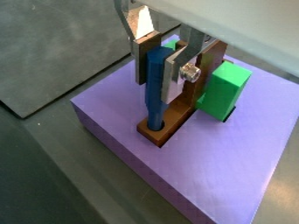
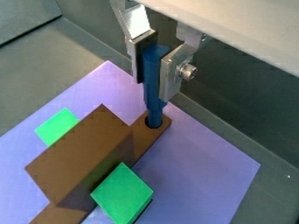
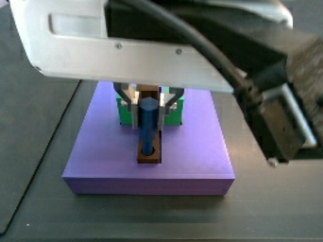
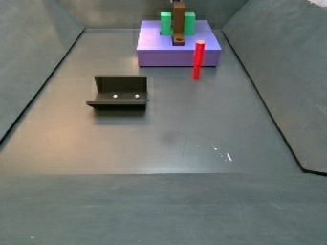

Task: Pick up the blue object. Move up. Move to above the board. Insert the blue object.
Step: Insert the blue object.

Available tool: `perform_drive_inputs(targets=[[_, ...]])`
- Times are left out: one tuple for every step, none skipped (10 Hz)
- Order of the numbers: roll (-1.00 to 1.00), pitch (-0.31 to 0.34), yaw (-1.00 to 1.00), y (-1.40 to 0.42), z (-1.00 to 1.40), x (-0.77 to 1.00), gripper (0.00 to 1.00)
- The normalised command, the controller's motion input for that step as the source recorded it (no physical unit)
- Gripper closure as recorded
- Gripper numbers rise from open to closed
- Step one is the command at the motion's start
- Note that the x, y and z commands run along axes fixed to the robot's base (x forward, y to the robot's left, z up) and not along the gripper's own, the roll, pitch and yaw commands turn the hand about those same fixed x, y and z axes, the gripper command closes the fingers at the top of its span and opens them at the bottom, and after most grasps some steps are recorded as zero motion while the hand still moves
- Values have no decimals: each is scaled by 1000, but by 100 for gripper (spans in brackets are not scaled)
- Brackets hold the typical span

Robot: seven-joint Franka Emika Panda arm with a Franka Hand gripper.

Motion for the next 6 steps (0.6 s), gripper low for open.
perform_drive_inputs(targets=[[117, 73, 0, 0, -677, 469, 100], [143, 106, 6, 0, -583, 669, 100], [241, 93, 60, 203, -334, 326, 100], [281, 67, 0, 277, -323, 0, 100], [234, 0, -31, 111, -509, -251, 100], [236, 0, -123, 26, -640, -366, 100]])
